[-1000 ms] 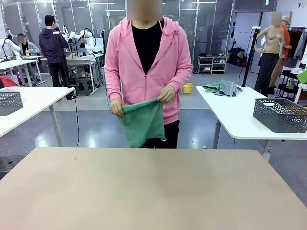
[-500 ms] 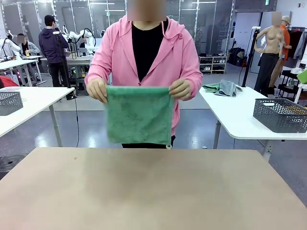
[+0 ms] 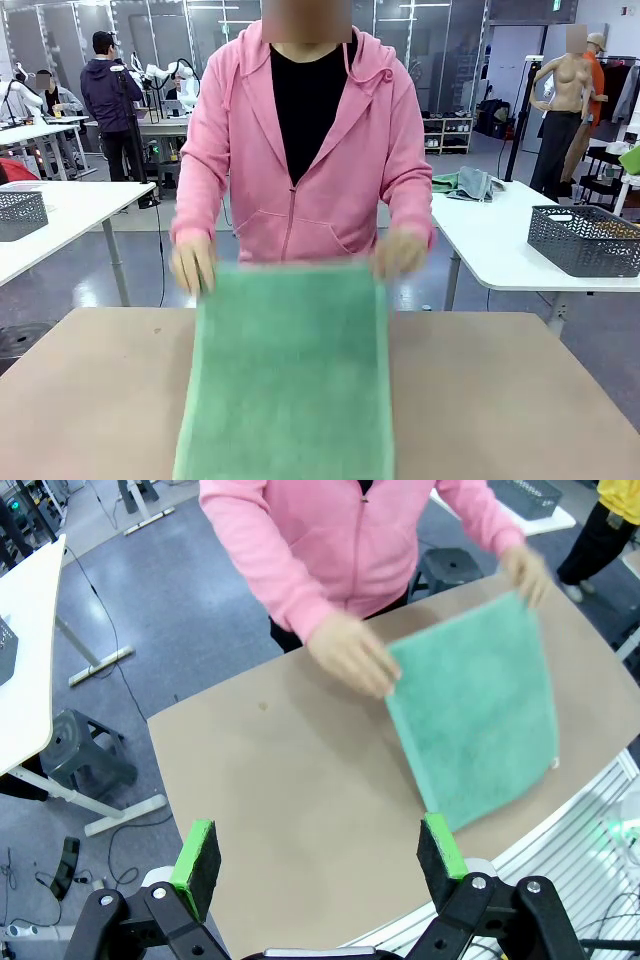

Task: Fold the towels and place them in the basket.
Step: When a person lays out a Towel with hook on the table, fold it in half twice.

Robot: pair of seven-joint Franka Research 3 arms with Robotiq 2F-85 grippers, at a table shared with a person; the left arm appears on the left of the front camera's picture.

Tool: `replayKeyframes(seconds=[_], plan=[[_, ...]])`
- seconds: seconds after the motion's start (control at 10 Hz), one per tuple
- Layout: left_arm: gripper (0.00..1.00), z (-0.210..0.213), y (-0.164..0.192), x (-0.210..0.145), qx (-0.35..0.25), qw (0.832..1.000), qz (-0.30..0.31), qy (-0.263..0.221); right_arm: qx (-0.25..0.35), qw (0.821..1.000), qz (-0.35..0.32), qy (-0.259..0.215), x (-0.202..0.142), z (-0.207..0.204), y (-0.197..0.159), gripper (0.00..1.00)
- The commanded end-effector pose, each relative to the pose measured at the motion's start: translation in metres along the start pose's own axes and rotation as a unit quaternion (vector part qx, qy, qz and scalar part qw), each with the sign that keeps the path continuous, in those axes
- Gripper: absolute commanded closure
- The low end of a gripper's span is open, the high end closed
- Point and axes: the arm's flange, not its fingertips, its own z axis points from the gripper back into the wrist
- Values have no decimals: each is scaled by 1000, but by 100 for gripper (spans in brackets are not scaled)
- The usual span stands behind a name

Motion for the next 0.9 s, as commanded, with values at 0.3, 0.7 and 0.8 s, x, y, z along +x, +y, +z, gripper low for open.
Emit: replayKeyframes(seconds=[0.3,0.7,0.8], plan=[[0,2,-1,0,-1,1000,-1,-2,1,1000,0,3,-1,1,0,0],[0,2,-1,0,-1,1000,-1,-2,1,1000,0,3,-1,1,0,0],[0,2,-1,0,-1,1000,-1,-2,1,1000,0,3,-1,1,0,0]])
